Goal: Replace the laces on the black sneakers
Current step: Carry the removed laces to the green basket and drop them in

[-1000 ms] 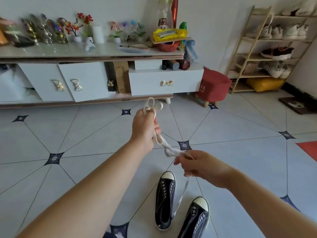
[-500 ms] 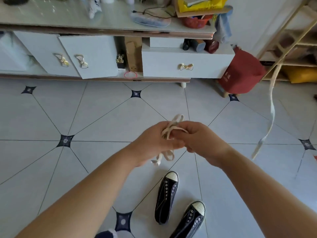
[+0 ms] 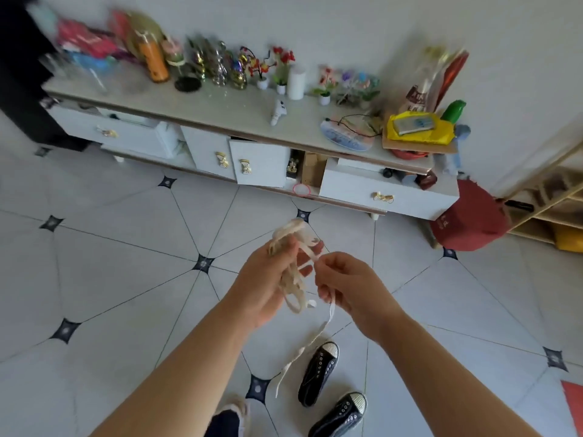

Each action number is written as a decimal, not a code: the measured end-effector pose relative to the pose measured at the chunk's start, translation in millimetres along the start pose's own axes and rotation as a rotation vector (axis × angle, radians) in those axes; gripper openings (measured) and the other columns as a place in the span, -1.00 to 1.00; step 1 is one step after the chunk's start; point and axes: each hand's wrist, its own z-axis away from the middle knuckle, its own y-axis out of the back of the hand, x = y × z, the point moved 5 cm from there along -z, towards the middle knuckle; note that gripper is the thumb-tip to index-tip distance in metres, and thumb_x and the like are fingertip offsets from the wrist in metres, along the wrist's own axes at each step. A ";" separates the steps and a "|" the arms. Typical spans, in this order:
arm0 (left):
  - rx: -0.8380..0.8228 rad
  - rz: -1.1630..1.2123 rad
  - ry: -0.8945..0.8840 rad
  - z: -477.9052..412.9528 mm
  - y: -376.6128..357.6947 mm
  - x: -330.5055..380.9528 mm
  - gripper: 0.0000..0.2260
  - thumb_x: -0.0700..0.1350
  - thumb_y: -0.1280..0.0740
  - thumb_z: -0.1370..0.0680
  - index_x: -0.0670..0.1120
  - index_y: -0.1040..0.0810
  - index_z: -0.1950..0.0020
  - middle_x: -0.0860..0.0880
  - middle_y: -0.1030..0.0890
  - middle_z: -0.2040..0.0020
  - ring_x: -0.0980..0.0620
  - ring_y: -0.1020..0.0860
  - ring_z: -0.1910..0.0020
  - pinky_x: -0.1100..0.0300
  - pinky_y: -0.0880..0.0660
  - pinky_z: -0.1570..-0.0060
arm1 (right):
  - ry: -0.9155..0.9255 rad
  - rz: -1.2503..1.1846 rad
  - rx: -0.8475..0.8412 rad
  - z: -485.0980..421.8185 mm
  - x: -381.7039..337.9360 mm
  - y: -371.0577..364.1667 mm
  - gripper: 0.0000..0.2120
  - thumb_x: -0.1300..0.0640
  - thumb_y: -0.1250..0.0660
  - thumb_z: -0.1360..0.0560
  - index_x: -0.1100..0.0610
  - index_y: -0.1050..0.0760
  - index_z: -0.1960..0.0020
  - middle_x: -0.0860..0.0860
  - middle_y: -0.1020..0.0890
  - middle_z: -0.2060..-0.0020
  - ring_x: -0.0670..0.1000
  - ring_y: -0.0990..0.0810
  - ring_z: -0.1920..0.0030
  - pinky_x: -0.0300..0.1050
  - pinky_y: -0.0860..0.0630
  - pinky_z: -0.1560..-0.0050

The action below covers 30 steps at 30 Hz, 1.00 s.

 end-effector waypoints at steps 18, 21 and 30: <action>0.501 -0.596 -0.166 235.8 28.6 91.0 -0.85 -0.06 -0.43 -0.40 -0.09 -0.52 0.16 0.06 -0.49 0.38 0.04 -0.41 0.34 0.18 -0.40 0.30 | 0.360 0.400 -0.482 100.9 -117.1 -193.7 -0.83 0.26 -0.38 -0.40 -0.02 -0.58 0.18 -0.09 -0.65 0.32 -0.14 -0.61 0.27 -0.31 -0.52 0.20; 0.636 -0.250 -0.335 284.7 56.3 89.7 -0.89 0.01 -0.45 -0.38 0.01 -0.59 0.22 0.03 -0.57 0.28 0.04 -0.47 0.30 0.13 -0.42 0.21 | 0.266 0.407 -0.467 101.1 -96.8 -229.9 -0.92 0.21 -0.37 -0.44 0.04 -0.57 0.14 -0.06 -0.59 0.35 -0.12 -0.53 0.34 -0.23 -0.49 0.20; 0.872 0.564 -0.758 420.5 176.6 110.9 -0.82 -0.10 -0.14 -0.60 -0.16 -0.46 0.07 -0.08 -0.62 0.28 -0.03 -0.62 0.21 0.11 -0.50 0.14 | -0.059 0.523 -0.837 139.8 -11.5 -407.2 -0.87 0.17 -0.28 -0.53 0.16 -0.59 0.09 -0.05 -0.60 0.40 -0.10 -0.53 0.37 -0.21 -0.50 0.17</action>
